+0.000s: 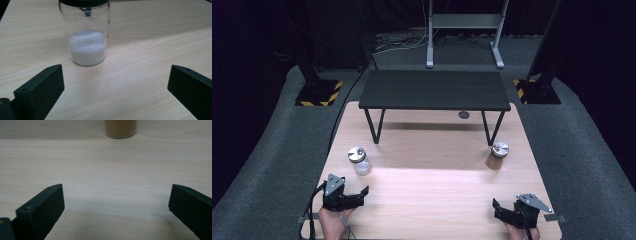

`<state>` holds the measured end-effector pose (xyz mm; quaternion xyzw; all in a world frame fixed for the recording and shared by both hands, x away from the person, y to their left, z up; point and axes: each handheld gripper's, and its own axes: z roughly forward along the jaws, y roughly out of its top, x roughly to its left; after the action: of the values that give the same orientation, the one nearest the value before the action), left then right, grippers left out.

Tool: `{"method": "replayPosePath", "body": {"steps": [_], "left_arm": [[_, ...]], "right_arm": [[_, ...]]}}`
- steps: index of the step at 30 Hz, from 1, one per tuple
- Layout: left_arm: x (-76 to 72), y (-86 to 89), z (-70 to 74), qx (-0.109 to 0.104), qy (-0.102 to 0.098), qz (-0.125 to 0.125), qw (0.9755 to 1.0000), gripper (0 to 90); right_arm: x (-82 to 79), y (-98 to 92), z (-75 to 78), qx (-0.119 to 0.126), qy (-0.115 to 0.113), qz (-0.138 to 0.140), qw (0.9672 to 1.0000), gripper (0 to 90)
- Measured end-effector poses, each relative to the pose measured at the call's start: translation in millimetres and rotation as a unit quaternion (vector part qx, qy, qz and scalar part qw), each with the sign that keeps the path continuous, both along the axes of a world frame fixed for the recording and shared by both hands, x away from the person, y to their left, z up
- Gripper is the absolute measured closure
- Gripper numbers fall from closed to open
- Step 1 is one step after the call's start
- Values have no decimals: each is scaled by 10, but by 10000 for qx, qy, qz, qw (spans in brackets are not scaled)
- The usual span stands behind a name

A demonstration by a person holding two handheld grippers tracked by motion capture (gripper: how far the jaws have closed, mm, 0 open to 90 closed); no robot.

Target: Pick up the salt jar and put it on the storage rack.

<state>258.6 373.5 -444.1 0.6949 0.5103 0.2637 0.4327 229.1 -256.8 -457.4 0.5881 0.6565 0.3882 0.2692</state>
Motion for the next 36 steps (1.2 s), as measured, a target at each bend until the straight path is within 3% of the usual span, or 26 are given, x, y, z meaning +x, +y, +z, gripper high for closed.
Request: {"method": "replayPosePath", "body": {"steps": [4,18,29,36], "left_arm": [[33,-10,23,75,47,-8,10000,6],[169,-66,20,186,28,157,9997,2],[488,-237,48,429,-34,332,9985,1],[695,-289,55,430,6,422,9982,1]], "right_arm": [[12,42,12,-149,24,59,9999,0],[27,25,17,-128,56,129,9998,0],[16,31,12,-144,30,122,9998,0],[19,24,12,-139,32,149,9998,0]]}}
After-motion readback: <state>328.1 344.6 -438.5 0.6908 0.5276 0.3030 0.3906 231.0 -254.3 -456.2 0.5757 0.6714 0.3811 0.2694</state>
